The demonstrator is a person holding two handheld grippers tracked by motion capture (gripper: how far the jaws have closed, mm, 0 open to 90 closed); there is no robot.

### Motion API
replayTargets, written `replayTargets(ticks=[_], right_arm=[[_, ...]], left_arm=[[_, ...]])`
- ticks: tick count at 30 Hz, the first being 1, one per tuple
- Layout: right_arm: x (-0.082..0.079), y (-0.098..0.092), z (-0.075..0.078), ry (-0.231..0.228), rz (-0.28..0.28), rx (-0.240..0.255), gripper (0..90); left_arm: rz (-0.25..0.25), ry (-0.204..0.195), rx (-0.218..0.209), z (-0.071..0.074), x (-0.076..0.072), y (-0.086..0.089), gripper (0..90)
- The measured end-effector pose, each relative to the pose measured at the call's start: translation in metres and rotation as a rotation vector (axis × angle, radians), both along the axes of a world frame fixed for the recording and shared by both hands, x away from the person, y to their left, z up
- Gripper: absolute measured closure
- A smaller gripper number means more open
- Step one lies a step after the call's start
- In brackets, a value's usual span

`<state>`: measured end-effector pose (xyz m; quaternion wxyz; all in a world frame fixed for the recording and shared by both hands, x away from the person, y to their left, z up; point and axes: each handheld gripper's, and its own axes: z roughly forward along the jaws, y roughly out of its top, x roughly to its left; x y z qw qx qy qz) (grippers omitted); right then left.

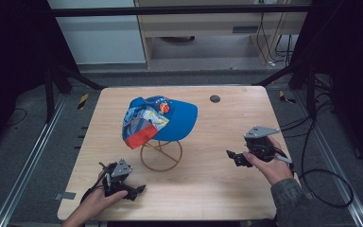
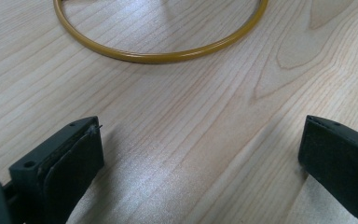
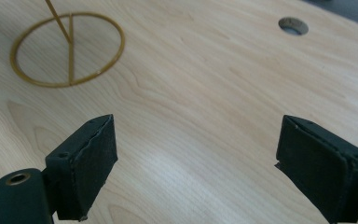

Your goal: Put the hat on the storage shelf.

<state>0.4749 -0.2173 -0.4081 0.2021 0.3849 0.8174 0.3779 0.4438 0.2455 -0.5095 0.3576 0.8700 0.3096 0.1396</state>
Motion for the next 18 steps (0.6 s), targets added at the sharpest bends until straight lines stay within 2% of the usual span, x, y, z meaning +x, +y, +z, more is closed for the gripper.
replayTargets(ticks=[2, 4, 10, 11, 14, 15, 18], right_arm=[[-0.001, -0.002, -0.010, 0.003, -0.011, -0.002, 12.4], [-0.001, -0.002, -0.013, 0.007, -0.014, -0.002, 12.4], [0.002, -0.003, -0.033, 0.033, -0.037, 0.024, 12.4], [0.004, -0.002, -0.041, 0.044, -0.040, 0.026, 12.4], [0.006, 0.000, -0.047, 0.050, -0.047, 0.034, 12.2], [0.008, 0.002, -0.055, 0.068, -0.053, 0.039, 11.4], [0.010, 0.005, -0.061, 0.077, -0.061, 0.038, 10.0]], left_arm=[[0.001, 0.001, -0.001, 0.000, 0.000, 0.000, 0.0], [0.001, 0.000, 0.000, 0.000, 0.000, 0.000, 0.0], [0.000, 0.000, 0.000, 0.000, 0.000, 0.000, 0.0], [0.000, -0.001, 0.000, 0.000, 0.000, 0.000, 0.0], [0.000, 0.000, 0.000, 0.000, 0.000, 0.000, 0.0], [0.000, 0.000, 0.000, 0.000, 0.000, 0.000, 0.0], [0.001, 0.000, 0.000, 0.000, 0.000, 0.000, 0.0]])
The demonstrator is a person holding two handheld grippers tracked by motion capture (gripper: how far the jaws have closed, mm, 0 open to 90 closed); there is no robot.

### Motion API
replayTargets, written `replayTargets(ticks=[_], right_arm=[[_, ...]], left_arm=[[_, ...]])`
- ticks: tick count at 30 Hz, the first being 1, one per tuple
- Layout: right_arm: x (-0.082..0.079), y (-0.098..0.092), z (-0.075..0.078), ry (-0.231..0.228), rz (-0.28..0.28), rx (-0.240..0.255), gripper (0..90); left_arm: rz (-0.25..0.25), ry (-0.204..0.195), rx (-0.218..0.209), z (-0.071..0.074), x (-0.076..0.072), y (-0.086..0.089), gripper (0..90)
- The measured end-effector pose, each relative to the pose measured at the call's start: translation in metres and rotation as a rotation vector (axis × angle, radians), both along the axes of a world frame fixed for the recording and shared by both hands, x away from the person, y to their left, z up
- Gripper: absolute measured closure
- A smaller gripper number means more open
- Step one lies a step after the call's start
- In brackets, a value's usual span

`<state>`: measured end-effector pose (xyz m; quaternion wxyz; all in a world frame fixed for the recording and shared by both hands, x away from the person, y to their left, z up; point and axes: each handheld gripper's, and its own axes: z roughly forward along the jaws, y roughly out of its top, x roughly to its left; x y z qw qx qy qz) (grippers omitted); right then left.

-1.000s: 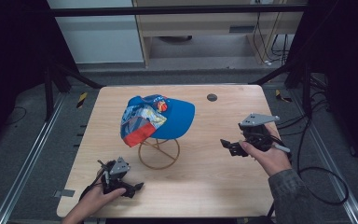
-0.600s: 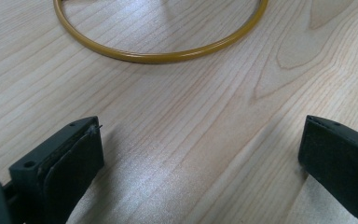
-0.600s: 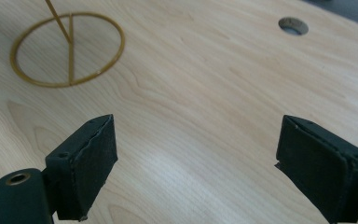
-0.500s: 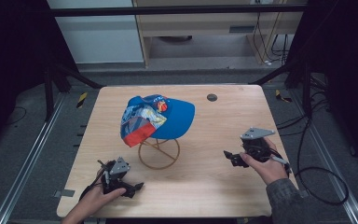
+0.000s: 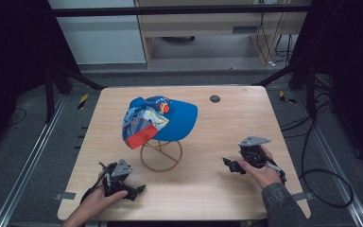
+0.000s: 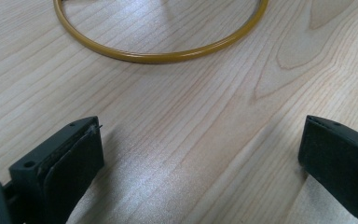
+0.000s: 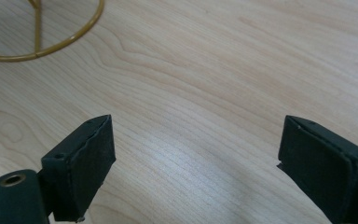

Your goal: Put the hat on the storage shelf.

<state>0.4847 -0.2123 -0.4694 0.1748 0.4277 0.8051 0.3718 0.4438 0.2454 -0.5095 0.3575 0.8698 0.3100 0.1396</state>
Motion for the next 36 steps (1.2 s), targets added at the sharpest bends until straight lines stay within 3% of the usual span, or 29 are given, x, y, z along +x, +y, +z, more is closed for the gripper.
replayTargets(ticks=[8, 36], right_arm=[[0.007, 0.011, -0.016, 0.041, -0.024, 0.025, 6.2], [0.006, 0.027, -0.034, 0.034, -0.038, 0.009, 7.4]], left_arm=[[0.000, 0.000, 0.000, 0.000, 0.000, 0.000, 0.0], [0.000, -0.001, 0.001, 0.000, 0.000, 0.000, 0.0]])
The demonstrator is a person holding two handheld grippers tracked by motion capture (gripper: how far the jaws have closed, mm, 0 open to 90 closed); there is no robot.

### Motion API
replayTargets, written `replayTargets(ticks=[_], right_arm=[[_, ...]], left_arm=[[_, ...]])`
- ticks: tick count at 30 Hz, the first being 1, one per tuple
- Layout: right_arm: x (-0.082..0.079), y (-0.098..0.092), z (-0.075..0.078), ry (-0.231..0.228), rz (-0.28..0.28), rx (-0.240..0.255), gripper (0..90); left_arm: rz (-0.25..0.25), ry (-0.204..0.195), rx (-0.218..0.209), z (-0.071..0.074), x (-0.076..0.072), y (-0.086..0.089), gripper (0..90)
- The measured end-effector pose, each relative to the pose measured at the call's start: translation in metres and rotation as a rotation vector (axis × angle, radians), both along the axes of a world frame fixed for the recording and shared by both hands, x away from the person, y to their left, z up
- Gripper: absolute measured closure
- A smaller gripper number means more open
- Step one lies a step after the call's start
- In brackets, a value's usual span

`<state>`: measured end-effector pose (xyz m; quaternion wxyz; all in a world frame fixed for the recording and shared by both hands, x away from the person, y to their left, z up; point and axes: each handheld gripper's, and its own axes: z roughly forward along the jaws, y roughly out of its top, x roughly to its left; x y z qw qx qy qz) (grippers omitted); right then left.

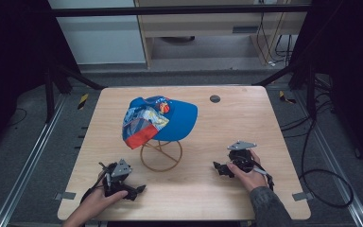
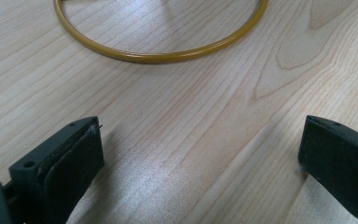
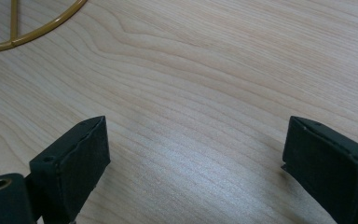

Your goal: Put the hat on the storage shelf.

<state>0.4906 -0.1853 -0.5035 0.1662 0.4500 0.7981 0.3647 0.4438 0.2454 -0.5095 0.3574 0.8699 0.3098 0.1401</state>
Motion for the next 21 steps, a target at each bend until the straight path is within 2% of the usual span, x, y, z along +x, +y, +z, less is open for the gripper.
replayTargets(ticks=[6, 10, 15, 21], right_arm=[[-0.0018, 0.0021, -0.0045, 0.008, -0.003, 0.002, 7.5], [-0.0032, 0.0030, -0.0053, -0.003, -0.003, -0.007, 7.6], [-0.0059, 0.0066, -0.0083, -0.044, -0.001, -0.060, 7.3], [-0.0065, 0.0069, -0.0083, -0.042, -0.006, -0.059, 7.4]], left_arm=[[0.000, 0.000, 0.000, 0.0000, 0.0000, 0.0000, 0.0], [0.000, 0.000, 0.000, 0.0000, 0.0000, 0.0000, 0.0], [0.000, 0.000, 0.000, 0.0000, 0.0000, 0.0000, 0.0], [0.000, 0.000, -0.001, -0.0001, -0.0001, 0.0000, 0.0]])
